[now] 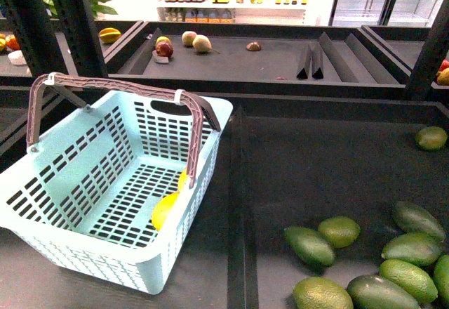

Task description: Pick lemon and mango into basket

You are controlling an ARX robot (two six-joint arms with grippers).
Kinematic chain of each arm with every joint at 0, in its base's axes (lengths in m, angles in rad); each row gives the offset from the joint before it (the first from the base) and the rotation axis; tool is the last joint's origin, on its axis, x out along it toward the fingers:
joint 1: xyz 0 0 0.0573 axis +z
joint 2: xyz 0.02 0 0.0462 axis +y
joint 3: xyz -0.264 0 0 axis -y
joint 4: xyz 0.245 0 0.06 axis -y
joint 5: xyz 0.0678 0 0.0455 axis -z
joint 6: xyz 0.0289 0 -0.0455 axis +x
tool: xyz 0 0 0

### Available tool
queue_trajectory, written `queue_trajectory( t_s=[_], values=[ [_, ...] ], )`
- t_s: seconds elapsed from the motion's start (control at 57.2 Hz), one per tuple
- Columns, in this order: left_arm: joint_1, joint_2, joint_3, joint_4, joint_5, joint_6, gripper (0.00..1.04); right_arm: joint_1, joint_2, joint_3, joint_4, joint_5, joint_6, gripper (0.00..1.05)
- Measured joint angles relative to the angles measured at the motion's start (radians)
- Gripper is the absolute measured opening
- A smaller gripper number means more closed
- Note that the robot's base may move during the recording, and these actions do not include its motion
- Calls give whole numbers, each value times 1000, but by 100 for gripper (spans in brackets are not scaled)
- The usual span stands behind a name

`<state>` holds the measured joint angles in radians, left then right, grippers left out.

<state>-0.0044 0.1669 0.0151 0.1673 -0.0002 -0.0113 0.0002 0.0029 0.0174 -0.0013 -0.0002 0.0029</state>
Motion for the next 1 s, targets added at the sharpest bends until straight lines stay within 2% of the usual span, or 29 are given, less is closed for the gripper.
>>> queue_trajectory(
  t_s=[0.035, 0.07, 0.612, 0.804, 0.996],
  values=[
    [0, -83, 0, -116, 0, 0, 3, 0, 0, 0, 0, 0, 0, 96],
    [0, -136, 0, -156, 0, 0, 3, 0, 0, 0, 0, 0, 0, 96],
    [0, -161, 0, -164, 0, 0, 3, 0, 0, 0, 0, 0, 0, 96],
    [0, -161, 0, -164, 0, 0, 40, 0, 0, 0, 0, 0, 0, 96],
    [0, -161, 0, -165, 0, 0, 86, 0, 0, 0, 0, 0, 0, 96]
  ],
)
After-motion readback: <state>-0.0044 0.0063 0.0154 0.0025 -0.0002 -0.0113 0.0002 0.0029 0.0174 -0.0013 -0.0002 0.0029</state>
